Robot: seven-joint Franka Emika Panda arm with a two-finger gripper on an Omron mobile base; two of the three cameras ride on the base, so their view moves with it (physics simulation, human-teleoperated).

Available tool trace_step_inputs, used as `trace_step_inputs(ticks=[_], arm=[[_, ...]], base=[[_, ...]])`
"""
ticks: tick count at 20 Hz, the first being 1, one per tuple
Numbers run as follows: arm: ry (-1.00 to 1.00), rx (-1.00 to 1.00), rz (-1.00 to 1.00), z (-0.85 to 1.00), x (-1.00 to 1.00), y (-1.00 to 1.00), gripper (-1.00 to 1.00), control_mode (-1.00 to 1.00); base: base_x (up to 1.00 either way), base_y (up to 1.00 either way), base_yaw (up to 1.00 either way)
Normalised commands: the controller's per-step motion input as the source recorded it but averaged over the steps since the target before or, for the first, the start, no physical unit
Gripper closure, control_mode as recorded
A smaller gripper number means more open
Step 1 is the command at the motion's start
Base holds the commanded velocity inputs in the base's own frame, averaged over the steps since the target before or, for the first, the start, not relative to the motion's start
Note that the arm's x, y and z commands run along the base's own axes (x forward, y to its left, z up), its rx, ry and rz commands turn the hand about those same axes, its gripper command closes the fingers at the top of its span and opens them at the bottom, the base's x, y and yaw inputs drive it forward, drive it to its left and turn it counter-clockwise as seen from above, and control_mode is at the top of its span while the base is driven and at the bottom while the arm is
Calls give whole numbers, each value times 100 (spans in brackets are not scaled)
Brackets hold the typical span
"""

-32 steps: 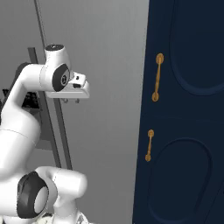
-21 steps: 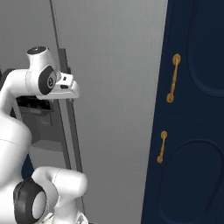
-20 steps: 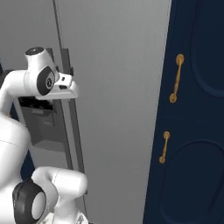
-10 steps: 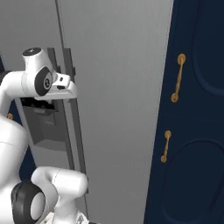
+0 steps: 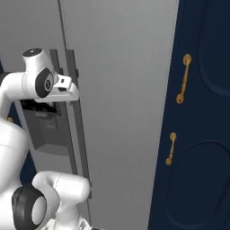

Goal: Grab a lemon wedge from the fridge and one ice cube from the ice bowl, and put them in the glass of lemonade.

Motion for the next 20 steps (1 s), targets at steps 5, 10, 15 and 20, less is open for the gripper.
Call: trace_step_inputs(ticks=[5, 10, 15, 20], arm=[[0, 0, 0, 0, 0, 0, -100, 100], [0, 0, 0, 0, 0, 0, -100, 100], [0, 0, 0, 0, 0, 0, -100, 100], [-9, 0, 0, 1, -34, 0, -100, -100]], base=[[-44, 5, -2], [-54, 0, -1], [-44, 0, -1], [0, 0, 0]])
